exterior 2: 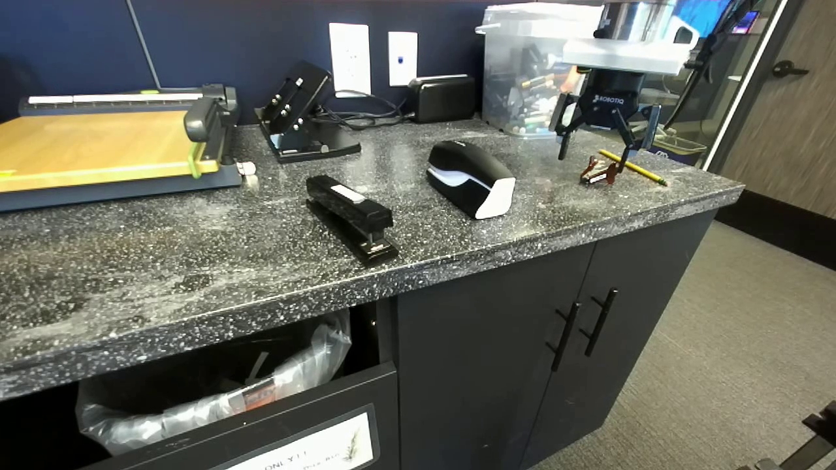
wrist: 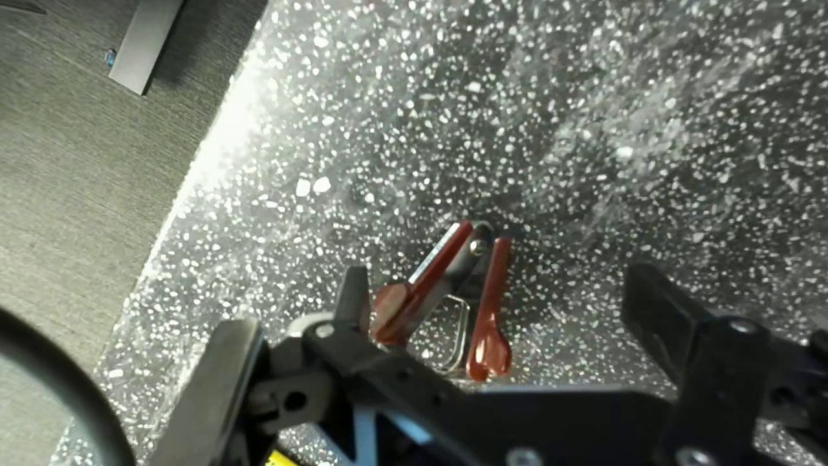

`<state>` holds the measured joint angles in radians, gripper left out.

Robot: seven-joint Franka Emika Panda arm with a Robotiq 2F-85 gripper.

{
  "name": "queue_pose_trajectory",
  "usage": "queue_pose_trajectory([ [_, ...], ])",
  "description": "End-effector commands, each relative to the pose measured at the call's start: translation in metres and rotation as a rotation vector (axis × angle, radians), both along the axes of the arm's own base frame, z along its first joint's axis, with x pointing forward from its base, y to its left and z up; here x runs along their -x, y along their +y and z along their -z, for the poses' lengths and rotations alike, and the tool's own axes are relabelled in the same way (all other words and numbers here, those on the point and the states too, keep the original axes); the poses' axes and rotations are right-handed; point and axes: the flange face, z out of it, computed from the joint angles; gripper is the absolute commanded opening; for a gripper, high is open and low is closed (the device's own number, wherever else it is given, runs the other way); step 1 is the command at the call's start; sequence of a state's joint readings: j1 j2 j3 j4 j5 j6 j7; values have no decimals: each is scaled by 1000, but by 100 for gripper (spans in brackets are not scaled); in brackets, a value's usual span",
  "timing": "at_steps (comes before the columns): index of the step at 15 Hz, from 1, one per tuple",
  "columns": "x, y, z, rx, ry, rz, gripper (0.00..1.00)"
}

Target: Move the staple remover to the left

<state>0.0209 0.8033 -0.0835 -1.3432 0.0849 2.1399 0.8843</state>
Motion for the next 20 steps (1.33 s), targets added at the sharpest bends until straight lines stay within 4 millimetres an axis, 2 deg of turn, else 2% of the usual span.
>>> queue_pose_trajectory([
  [1, -14, -6, 1, 28, 6, 41, 74],
  [2, -15, -8, 1, 33, 6, 47, 73],
  [8, -20, -14, 0, 49, 31, 79, 26],
  [11, -15, -8, -14, 51, 41, 54, 6],
  [14, 0, 16, -16, 101, 81, -78, 7],
  [17, 10, 44, -7, 171, 99, -237, 7],
  [20, 16, 85, 1, 197, 101, -403, 7],
])
